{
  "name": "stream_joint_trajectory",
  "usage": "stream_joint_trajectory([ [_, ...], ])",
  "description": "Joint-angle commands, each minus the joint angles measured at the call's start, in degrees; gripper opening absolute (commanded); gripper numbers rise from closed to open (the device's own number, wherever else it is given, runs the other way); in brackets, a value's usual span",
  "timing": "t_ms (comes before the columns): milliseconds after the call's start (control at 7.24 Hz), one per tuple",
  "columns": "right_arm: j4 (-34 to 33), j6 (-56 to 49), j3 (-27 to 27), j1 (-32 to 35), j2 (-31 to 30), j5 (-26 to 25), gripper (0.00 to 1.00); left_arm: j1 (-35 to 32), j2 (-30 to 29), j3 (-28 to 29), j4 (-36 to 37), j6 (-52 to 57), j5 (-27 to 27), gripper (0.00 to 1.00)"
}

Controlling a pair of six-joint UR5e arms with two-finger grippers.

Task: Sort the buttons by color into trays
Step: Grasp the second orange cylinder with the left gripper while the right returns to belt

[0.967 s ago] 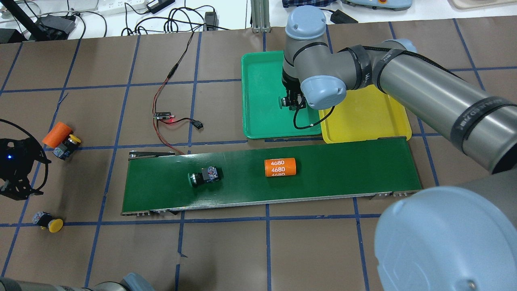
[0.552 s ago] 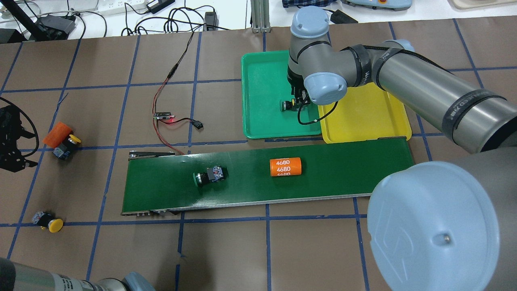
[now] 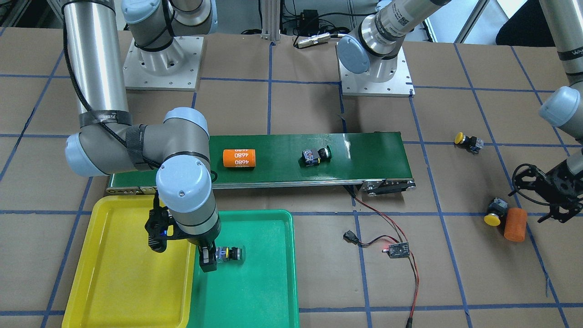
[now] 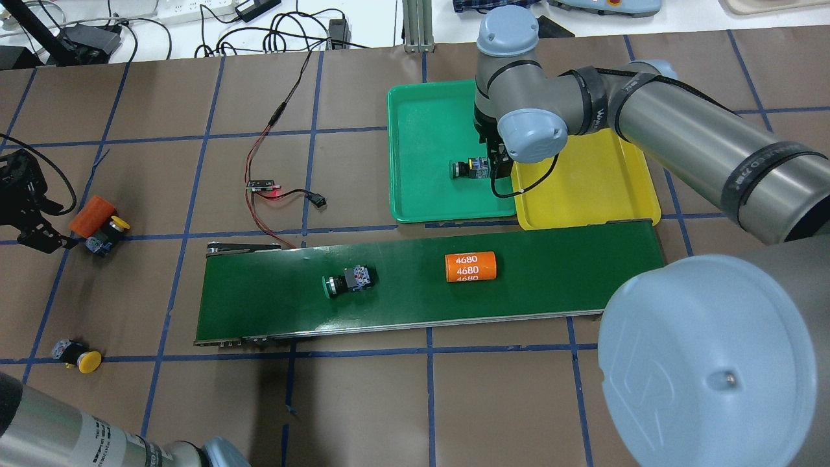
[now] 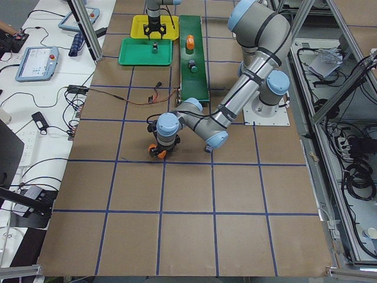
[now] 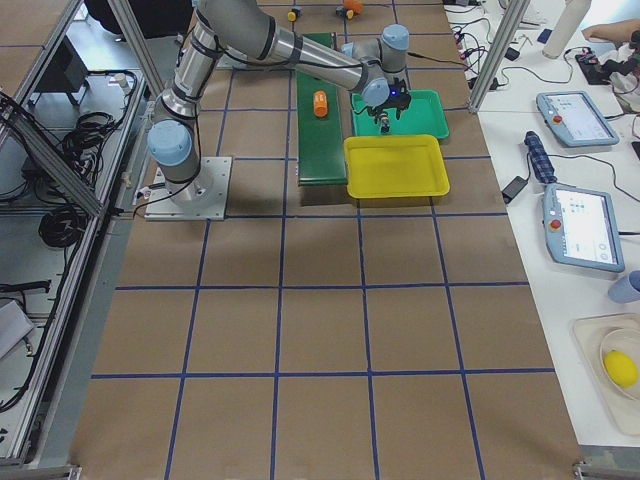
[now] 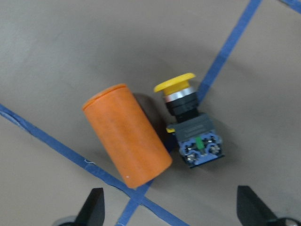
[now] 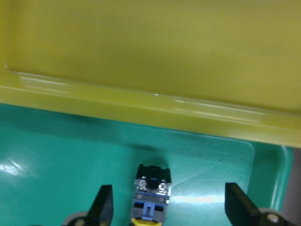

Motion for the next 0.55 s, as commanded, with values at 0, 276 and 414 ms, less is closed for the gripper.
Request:
stream_joint_trajectory([
  [0, 12.14, -3.49, 0.44, -0.86, -6.08, -0.56, 0.91, -1.12, -2.56, 0.81, 0.06, -3.36, -0.05, 1.0],
  [276, 13.18, -6.59, 4.2, -0.78, -10.3, -4.07, 0.96, -1.12, -3.01, 1.86, 0.06, -3.36, -0.05, 0.98],
  [414, 13.35, -6.5, 7.27, -0.86, -13.46, -4.16, 0.97, -1.12, -3.7, 3.26, -0.03, -2.75, -0.22, 0.78],
])
